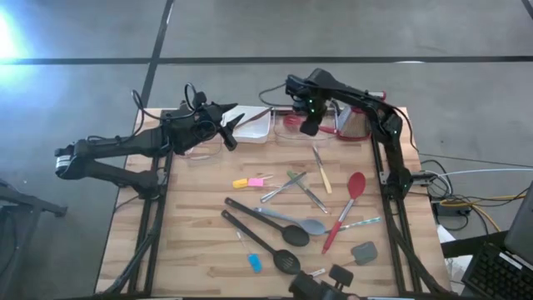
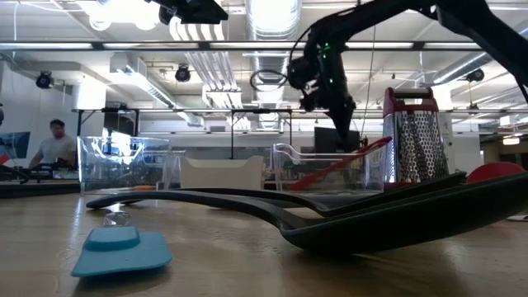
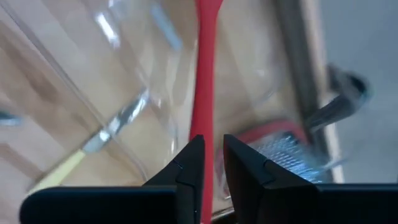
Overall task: Pick & Place Kitchen Items
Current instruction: Put the top silver knife into the white bin
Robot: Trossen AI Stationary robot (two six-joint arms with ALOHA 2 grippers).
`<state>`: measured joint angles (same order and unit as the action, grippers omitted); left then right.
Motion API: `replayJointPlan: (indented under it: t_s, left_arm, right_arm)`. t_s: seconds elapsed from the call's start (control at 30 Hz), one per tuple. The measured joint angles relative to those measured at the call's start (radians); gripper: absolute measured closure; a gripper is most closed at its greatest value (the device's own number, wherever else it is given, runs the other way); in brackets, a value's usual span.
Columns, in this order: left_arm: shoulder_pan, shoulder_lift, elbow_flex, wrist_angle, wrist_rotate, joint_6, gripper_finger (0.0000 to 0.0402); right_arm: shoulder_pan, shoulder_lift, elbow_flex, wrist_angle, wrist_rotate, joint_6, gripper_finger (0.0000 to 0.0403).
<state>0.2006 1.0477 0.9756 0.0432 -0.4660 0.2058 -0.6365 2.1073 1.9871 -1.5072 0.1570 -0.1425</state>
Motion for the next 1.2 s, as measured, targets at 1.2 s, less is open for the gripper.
replayJointPlan:
  t_s: [1.2]
  left_arm:
    - [0.0,-0.002,0.0,-0.239,0.001,-0.003,0.0225]
  right_arm:
    - [0.731,-0.714,-0.276,0.031,-0.006,0.649,0.0365]
